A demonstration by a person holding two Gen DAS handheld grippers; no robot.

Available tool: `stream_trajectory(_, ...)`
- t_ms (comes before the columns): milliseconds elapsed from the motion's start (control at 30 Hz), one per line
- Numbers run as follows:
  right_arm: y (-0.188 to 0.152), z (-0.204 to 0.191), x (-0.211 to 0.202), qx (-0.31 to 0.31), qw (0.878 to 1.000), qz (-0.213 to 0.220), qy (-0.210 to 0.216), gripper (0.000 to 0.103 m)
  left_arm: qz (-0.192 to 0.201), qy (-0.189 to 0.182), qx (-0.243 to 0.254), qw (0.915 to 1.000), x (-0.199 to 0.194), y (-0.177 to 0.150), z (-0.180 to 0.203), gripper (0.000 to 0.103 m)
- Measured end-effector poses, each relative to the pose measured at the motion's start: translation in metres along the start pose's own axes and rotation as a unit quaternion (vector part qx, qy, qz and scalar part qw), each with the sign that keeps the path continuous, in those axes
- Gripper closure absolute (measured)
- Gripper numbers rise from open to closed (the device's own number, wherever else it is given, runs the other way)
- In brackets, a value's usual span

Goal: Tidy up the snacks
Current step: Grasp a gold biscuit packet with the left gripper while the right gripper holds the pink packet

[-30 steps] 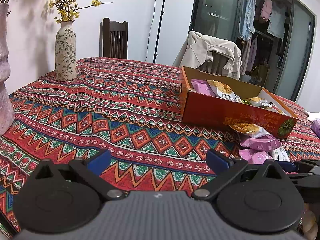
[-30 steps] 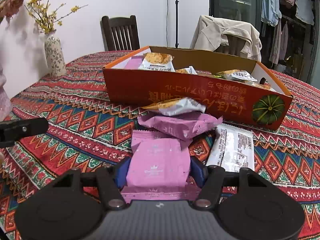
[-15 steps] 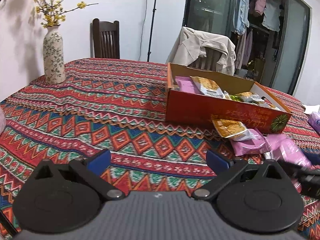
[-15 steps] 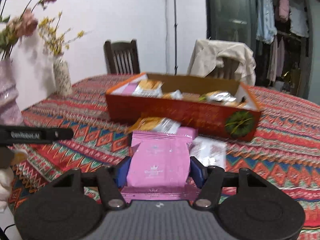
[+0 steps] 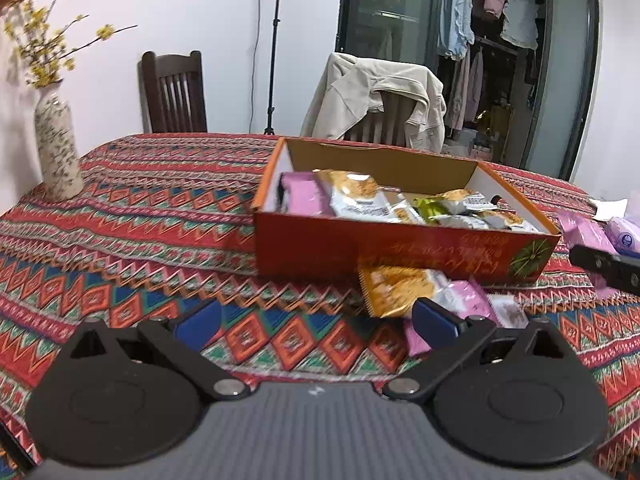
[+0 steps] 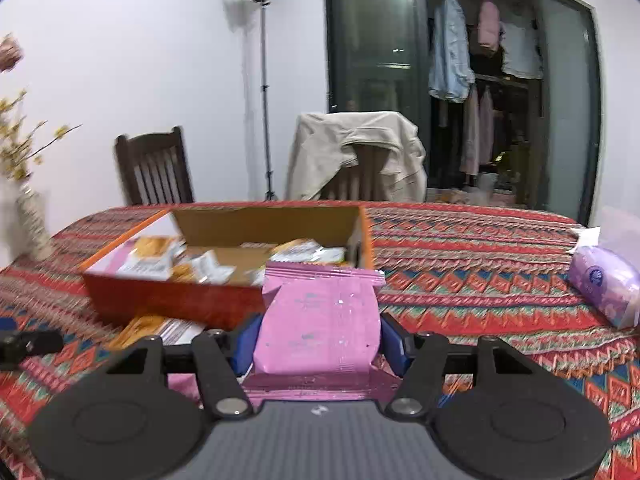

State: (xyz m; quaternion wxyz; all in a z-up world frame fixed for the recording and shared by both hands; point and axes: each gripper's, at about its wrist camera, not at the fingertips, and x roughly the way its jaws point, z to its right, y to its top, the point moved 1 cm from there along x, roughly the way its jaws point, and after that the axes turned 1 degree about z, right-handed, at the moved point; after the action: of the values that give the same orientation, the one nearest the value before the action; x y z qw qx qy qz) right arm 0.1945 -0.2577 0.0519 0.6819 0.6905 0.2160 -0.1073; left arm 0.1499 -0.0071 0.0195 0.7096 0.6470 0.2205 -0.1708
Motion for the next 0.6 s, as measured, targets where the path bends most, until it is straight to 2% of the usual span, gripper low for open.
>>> stream_trajectory(233, -0.005, 0.024, 0.027, 0.041, 0.999, 0.011, -0.005, 0.042, -0.013, -0.007, 0.016, 0.9998, 0.026, 0.012, 0.028, 0.0)
stream_trajectory(333, -0.012, 0.026, 0.032, 0.037, 0.999, 0.009, -0.022, 0.042, -0.025, -0.009, 0.024, 0.9994, 0.04, 0.015, 0.04, 0.0)
stream_trajectory(600, -0.022, 0.021, 0.028, 0.029, 0.999, 0.018, -0.017, 0.041, -0.05, -0.016, 0.023, 0.9984, 0.079, 0.017, 0.064, 0.0)
